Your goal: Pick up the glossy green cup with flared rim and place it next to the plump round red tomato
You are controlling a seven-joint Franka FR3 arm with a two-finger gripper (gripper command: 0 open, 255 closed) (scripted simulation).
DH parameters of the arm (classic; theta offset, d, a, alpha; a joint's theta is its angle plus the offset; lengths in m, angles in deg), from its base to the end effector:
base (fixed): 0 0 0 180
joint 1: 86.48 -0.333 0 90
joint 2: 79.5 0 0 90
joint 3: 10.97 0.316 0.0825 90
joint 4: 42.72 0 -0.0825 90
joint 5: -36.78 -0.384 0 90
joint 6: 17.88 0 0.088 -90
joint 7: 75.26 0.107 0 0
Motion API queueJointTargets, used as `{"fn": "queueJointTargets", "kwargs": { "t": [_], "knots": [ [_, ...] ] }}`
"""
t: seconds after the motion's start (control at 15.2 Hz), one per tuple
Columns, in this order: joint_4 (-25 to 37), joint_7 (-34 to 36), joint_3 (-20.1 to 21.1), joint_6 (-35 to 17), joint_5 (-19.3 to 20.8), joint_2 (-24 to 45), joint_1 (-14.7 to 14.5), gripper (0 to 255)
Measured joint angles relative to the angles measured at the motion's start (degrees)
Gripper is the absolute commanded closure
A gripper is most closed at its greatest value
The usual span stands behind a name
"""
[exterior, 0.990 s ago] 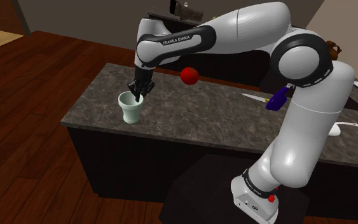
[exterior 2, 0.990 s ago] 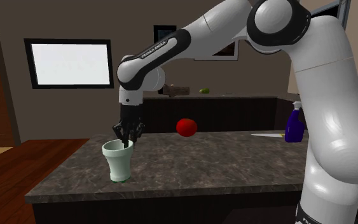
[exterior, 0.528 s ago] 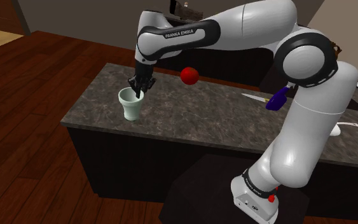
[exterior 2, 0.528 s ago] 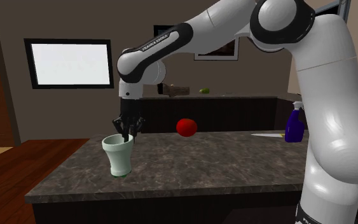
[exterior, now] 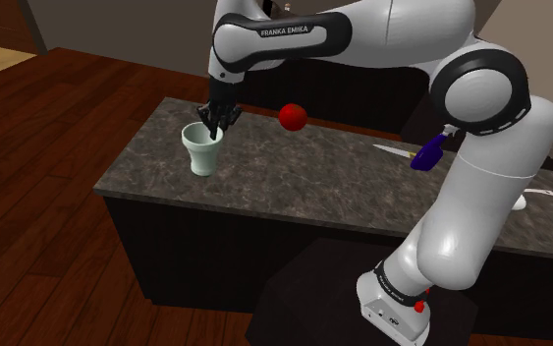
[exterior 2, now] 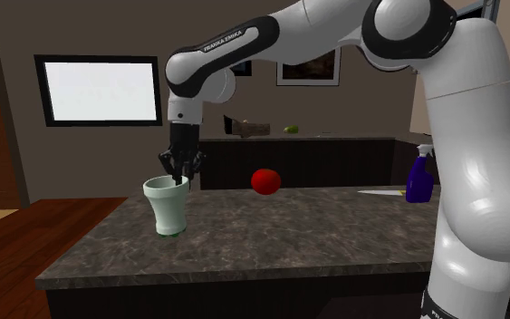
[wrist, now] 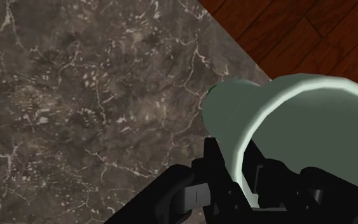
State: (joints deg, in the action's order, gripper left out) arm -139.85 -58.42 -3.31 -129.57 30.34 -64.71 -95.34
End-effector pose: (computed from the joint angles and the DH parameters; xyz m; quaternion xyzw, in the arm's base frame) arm 0.6085 0.1814 0.4453 -0.9973 0.0258 0.0209 0.0659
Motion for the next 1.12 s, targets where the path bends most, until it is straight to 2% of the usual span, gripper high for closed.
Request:
{"fn": "queueJointTargets", "kwargs": {
  "t": [1.12],
  "knots": [
    [11.6,1.3,0.0,12.5,0.2,-1.0,0.1,255]
  ]
}}
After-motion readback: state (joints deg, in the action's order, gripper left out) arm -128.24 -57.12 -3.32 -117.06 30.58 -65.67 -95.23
